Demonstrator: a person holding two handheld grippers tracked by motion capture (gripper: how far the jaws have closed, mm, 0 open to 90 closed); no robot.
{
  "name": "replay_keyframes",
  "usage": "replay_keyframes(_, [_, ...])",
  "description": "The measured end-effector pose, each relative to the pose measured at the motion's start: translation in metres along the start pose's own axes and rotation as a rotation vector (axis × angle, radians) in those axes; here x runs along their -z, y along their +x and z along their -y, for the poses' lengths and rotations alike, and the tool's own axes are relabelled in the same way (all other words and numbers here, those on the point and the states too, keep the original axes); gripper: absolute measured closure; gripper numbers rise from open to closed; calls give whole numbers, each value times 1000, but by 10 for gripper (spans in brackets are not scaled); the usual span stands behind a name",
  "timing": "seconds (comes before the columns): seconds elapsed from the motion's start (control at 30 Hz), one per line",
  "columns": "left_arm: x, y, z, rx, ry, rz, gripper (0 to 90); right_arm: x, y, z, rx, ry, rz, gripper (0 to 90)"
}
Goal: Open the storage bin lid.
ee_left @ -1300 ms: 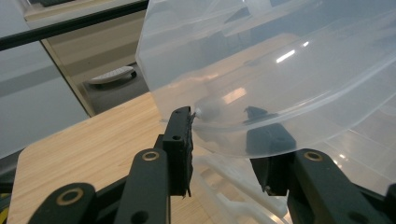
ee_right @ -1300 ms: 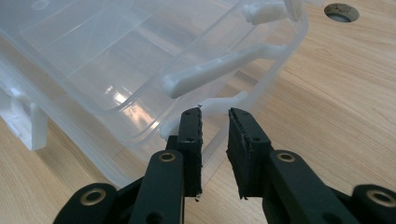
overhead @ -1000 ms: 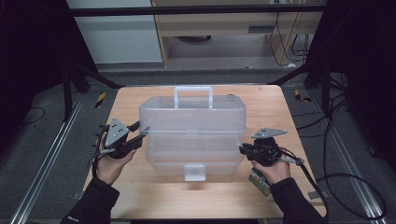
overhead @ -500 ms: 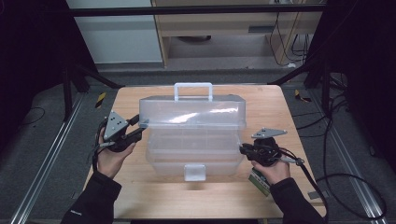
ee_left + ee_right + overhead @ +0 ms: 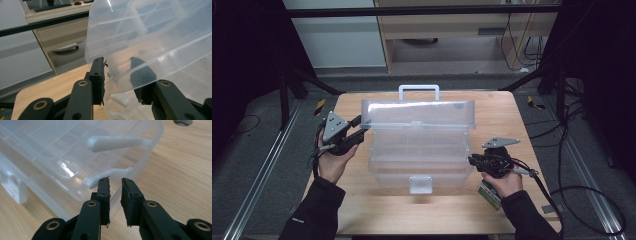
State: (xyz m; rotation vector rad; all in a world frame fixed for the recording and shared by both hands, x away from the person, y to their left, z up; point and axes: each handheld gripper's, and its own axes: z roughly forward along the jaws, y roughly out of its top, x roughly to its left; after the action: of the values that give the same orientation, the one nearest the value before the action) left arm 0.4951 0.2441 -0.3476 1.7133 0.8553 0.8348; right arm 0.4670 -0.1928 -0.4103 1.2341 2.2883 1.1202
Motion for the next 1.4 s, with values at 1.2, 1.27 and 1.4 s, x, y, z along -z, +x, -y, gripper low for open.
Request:
replay_keyframes(1.2, [-37,20,-38,9,13,-78,708,-4,0,-1,-21,7,8,740])
replay_keyframes(1.27, [-40,21,-39,21,10,-78,710,-4,0,-1,-22,6,8,739])
replay_keyframes(1.4, [-46,24,-42,31,8,-82,716,-4,1,-1,-23,6,10,739])
